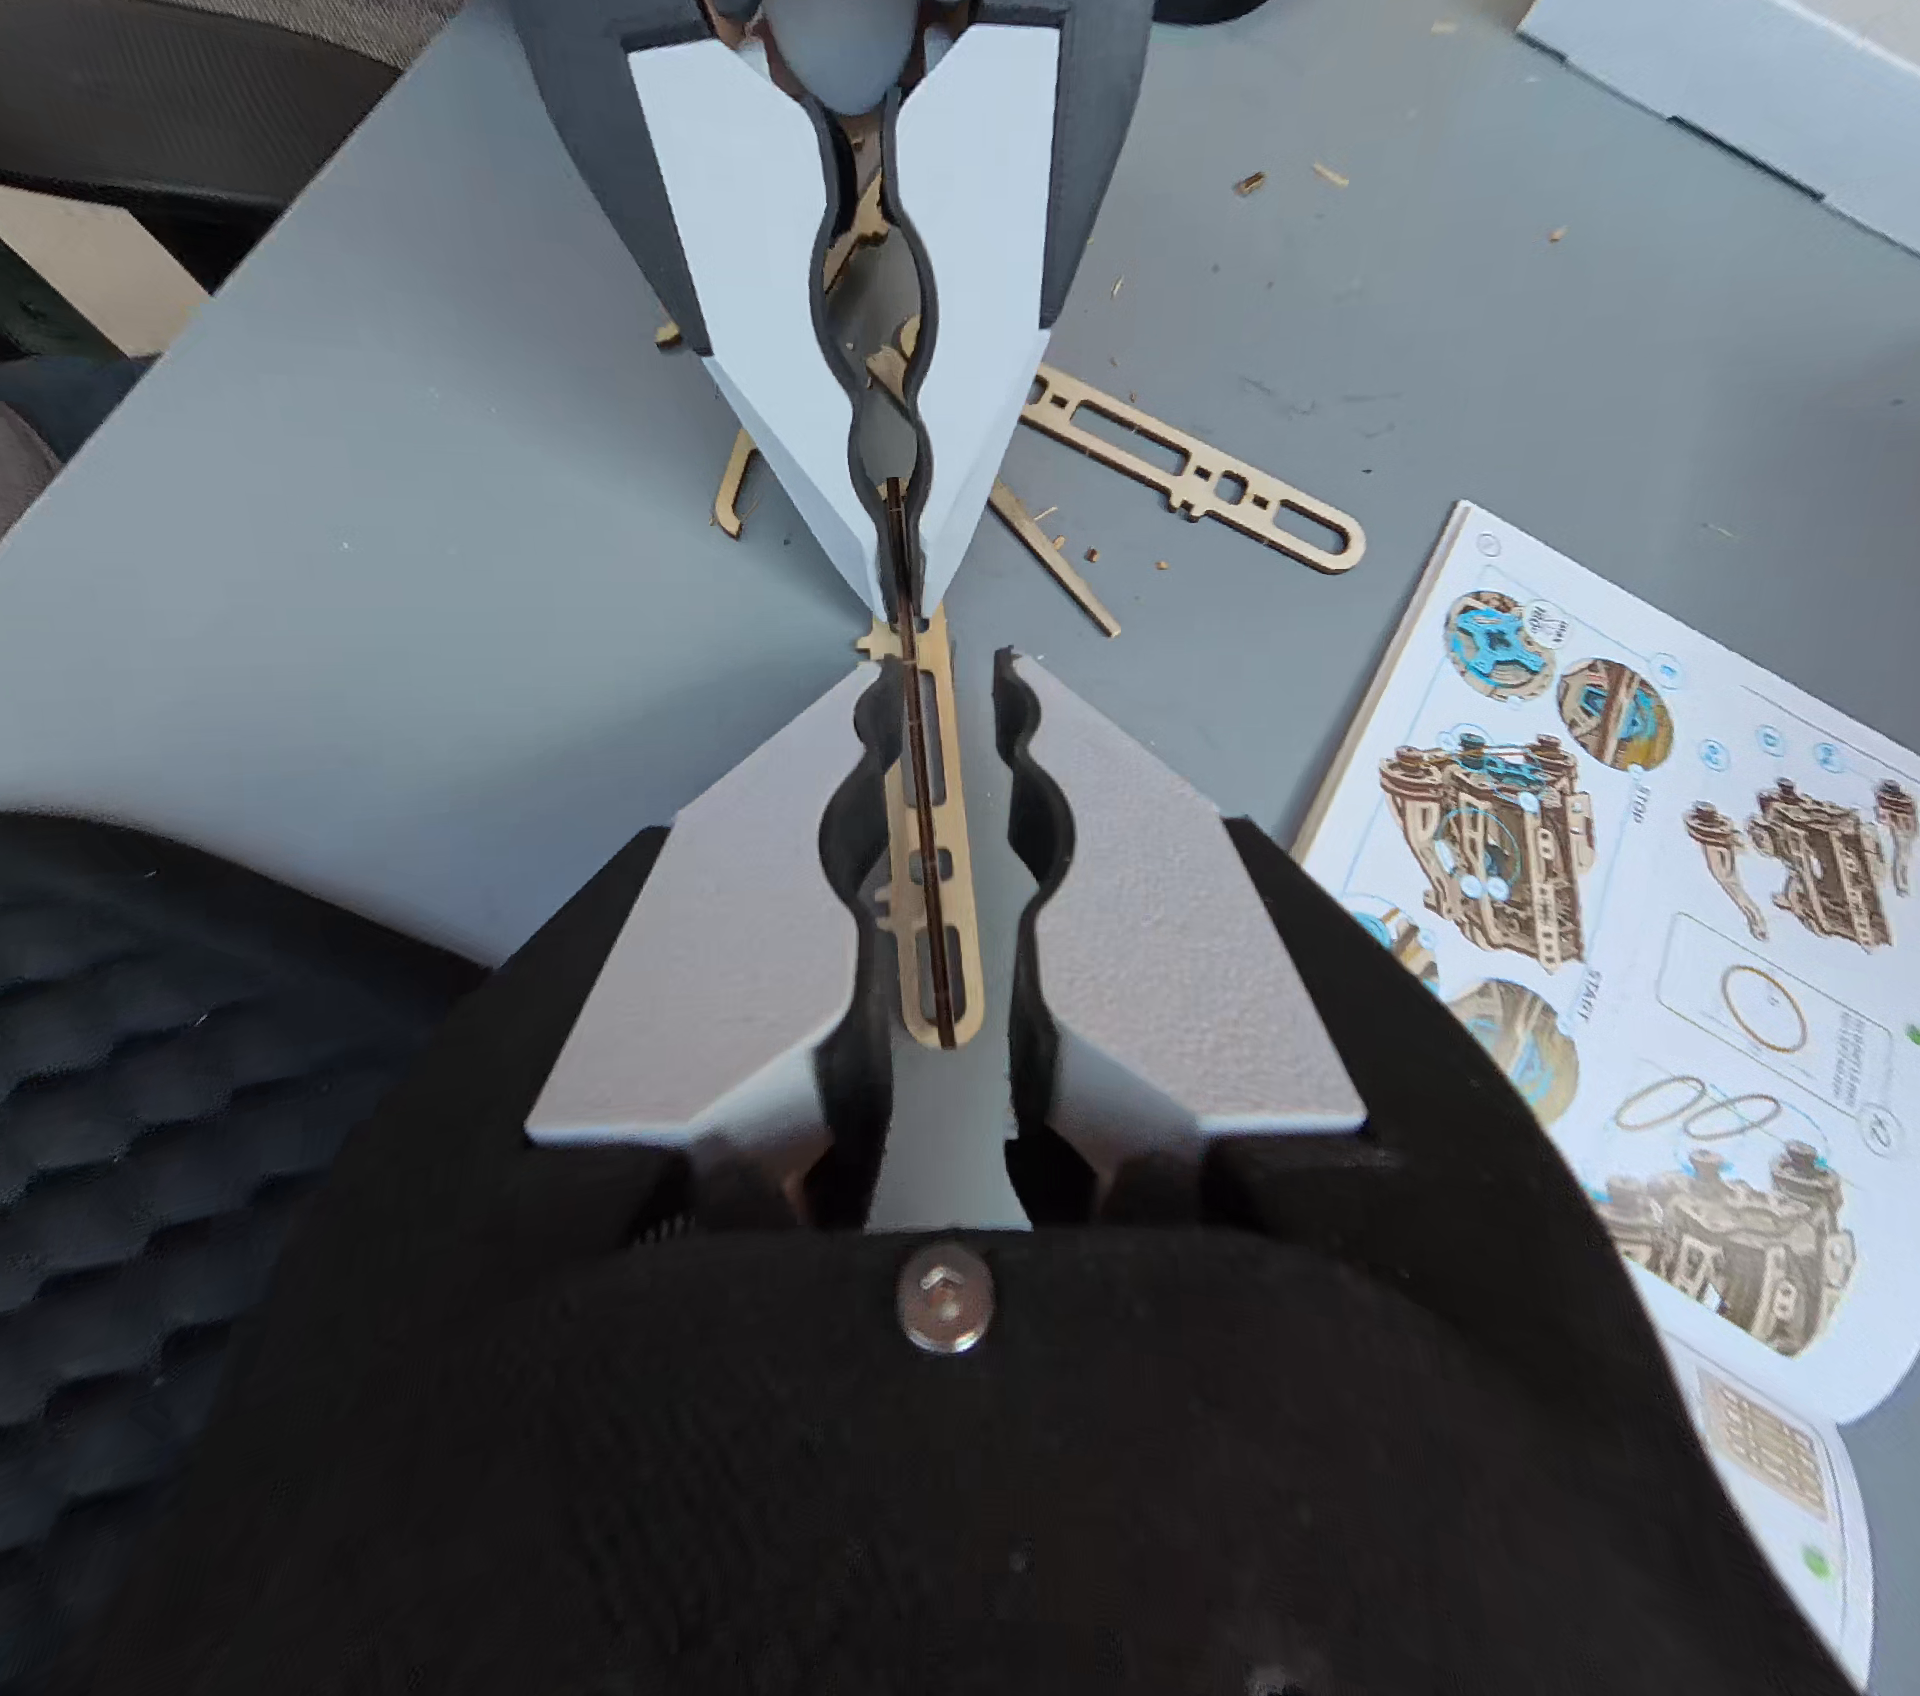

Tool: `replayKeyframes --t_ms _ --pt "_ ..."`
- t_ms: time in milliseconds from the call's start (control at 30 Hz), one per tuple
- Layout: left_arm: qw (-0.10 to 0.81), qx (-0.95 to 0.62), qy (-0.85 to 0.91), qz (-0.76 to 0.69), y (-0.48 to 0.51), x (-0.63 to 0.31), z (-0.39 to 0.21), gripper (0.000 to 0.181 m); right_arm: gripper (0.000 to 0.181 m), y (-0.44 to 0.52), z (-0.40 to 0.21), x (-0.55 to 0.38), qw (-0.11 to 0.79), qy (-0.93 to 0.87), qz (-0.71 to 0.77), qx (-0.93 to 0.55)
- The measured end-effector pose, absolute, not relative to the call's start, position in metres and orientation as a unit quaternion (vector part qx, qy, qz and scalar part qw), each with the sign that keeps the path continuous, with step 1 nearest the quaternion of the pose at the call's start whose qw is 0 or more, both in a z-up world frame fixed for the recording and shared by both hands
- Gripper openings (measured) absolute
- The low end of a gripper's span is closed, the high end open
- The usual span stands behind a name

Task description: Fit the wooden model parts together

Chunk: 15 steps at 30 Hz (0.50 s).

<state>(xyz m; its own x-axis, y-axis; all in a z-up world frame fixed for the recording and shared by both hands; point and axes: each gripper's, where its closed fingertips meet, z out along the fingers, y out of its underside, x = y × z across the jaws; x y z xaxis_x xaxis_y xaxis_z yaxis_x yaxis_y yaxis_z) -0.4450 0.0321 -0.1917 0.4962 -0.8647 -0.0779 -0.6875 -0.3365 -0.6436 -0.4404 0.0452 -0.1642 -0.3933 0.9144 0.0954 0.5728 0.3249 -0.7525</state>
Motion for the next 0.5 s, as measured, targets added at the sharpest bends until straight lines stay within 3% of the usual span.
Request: replayKeyframes --t_ms 67,233,500 --pt "0.313 -0.807 0.480 -0.145 0.035 -0.447 -0.190 0.013 0.015 0.057 -0.154 -0.424 0.270 -0.762 0.325 -0.491" --pt "0.330 -0.799 0.464 -0.193 0.043 -0.431 -0.168 0.012 0.017 0.070 -0.159 -0.396 0.242 -0.759 0.320 -0.513" --pt "0.313 -0.790 0.510 -0.137 0.054 -0.400 -0.182 0.004 0.016 0.063 -0.178 -0.397 0.236 -0.782 0.297 -0.494"
